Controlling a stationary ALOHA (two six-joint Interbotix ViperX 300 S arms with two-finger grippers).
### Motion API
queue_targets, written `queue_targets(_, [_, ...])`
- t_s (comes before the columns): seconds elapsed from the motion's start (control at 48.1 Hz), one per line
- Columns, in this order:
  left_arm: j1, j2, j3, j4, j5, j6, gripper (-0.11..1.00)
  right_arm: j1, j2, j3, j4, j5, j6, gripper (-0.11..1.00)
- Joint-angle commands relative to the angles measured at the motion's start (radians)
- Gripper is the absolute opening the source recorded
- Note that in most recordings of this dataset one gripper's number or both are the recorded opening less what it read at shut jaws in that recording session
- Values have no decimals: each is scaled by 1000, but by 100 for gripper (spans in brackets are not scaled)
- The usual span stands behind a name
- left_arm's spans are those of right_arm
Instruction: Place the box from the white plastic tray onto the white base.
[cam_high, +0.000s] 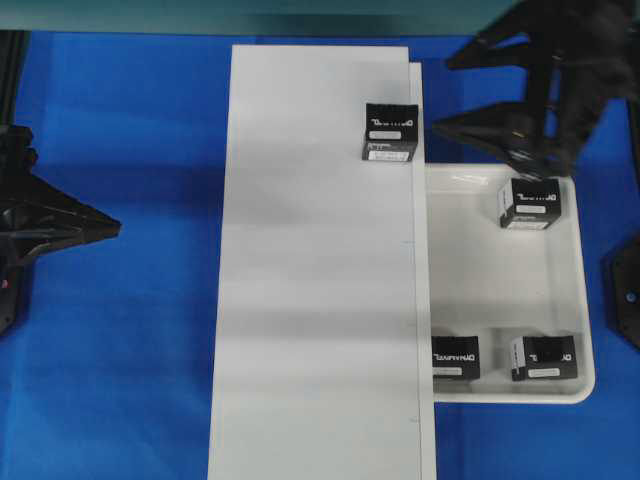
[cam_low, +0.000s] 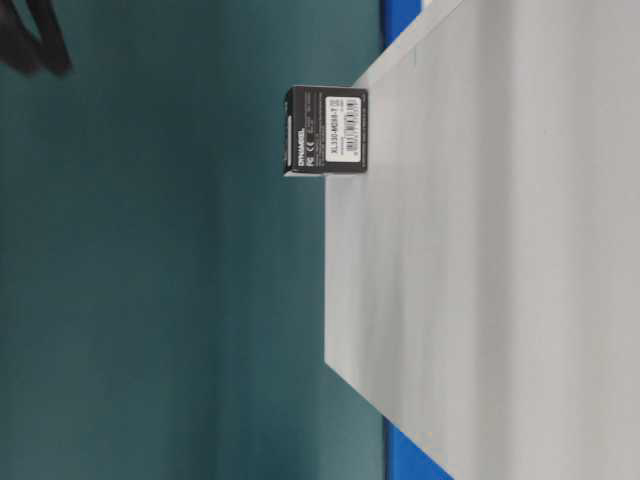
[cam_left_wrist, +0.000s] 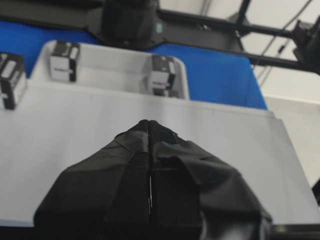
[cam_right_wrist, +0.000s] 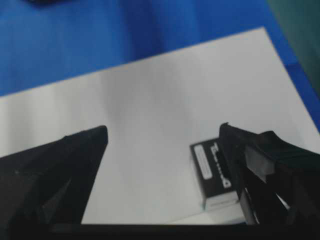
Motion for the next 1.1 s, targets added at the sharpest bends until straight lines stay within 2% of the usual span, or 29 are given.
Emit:
queue_targets(0.0, [12, -2, -23, 3, -5, 2, -7, 9, -61, 29, 5, -34, 11, 99])
queue_targets(0.395, [20, -35, -18, 3, -2, 3, -7, 81, -333, 186, 0, -54, 11, 99])
queue_targets(0.644, [26, -40, -20, 5, 5, -8, -7, 112, -477, 252, 0, -58, 21, 99])
queue_targets(1.081, [25, -60, -21, 5, -2, -11, -7, 143, -534, 282, -2, -64, 14, 99])
